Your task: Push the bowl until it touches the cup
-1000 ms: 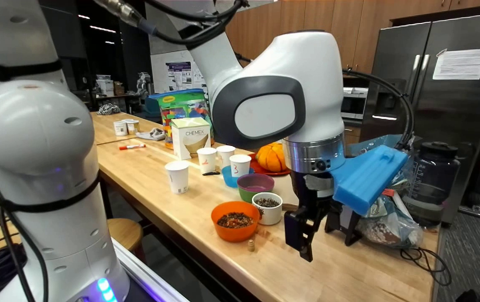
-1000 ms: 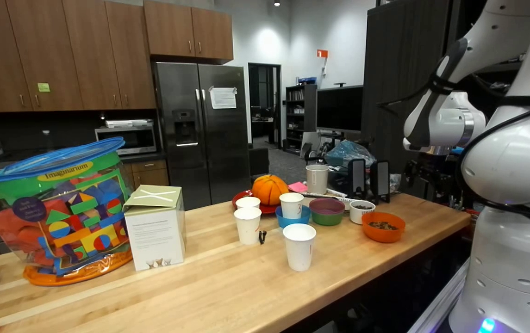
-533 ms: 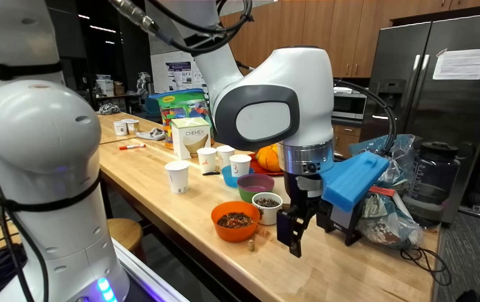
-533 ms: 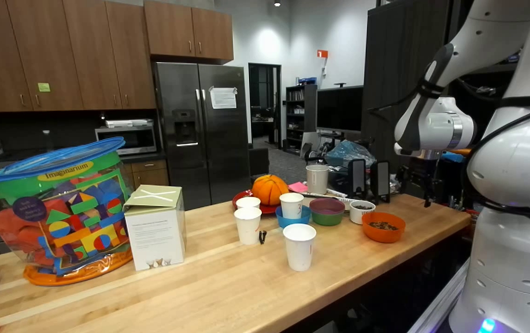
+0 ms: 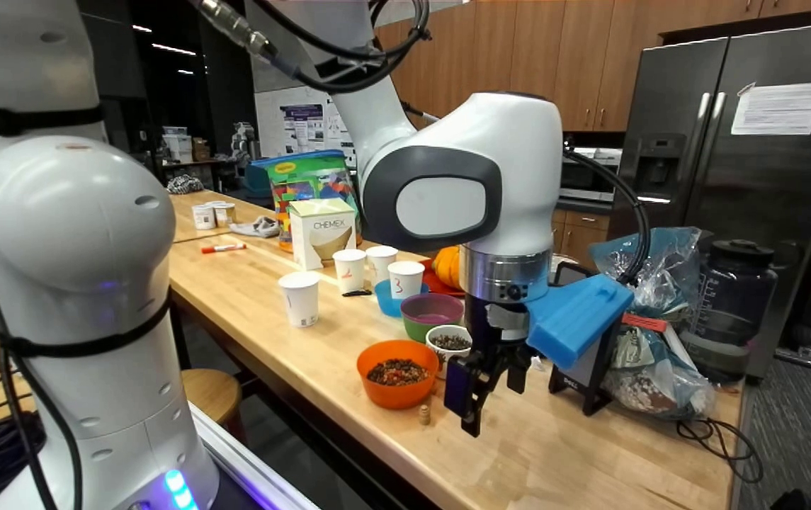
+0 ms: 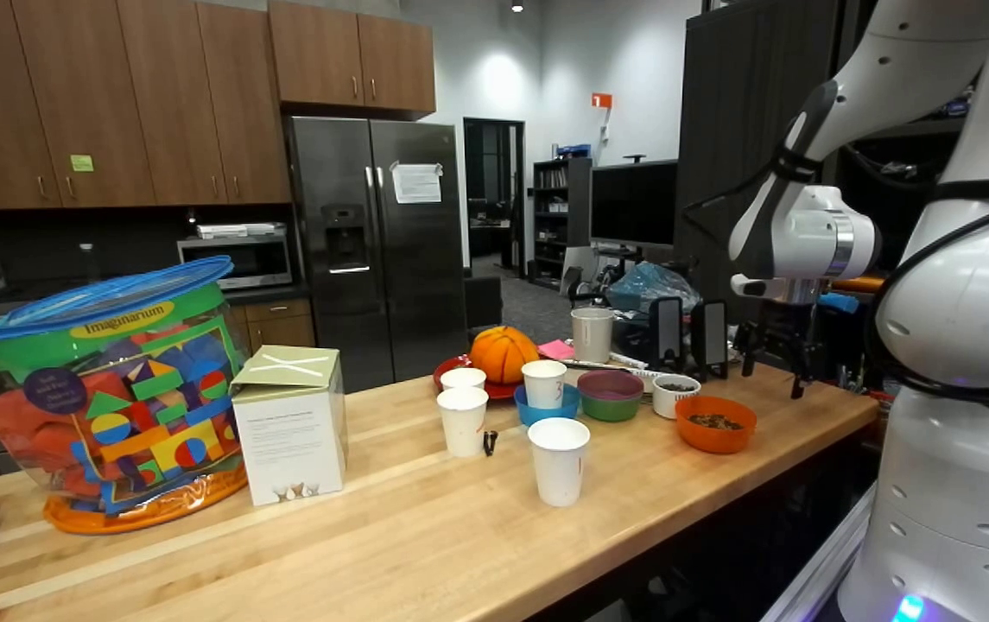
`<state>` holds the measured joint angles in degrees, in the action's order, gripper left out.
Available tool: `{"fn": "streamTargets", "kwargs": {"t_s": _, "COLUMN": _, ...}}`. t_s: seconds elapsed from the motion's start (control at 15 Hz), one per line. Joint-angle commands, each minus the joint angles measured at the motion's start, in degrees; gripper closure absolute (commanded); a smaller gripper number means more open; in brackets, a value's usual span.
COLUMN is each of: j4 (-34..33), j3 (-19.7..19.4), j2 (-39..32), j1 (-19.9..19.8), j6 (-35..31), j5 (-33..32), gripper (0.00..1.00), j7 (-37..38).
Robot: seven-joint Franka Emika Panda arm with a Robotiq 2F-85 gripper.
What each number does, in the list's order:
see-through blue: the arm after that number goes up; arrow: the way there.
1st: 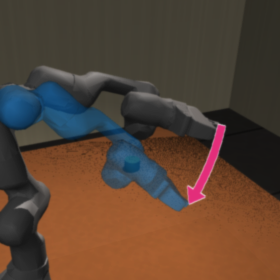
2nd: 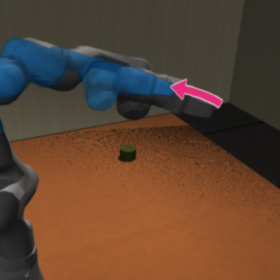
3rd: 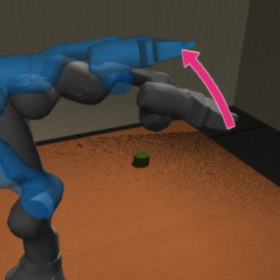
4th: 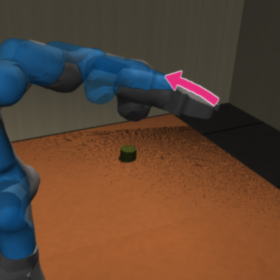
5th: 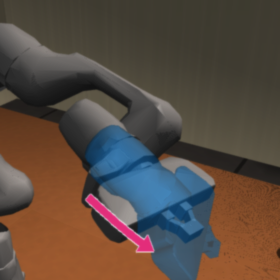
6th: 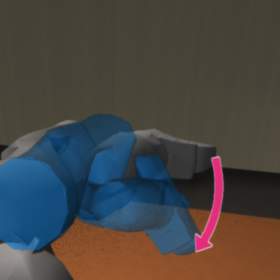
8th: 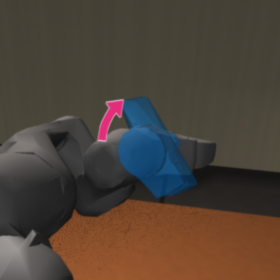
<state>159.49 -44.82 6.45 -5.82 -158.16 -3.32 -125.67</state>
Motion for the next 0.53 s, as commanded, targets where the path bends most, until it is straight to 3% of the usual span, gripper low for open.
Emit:
{"fn": "streamTargets", "kwargs": {"t_s": 0.0, "j4": 0.00, "j3": 0.06, "j2": 0.00, "j1": -0.01, "j6": 0.07, "j5": -0.40, "gripper": 0.00, "j7": -0.08}}
{"fn": "streamTargets", "kwargs": {"t_s": 0.47, "j4": -0.01, "j3": 0.21, "j2": 0.00, "j1": -0.01, "j6": 0.06, "j5": -0.77, "gripper": 0.00, "j7": -0.08}}
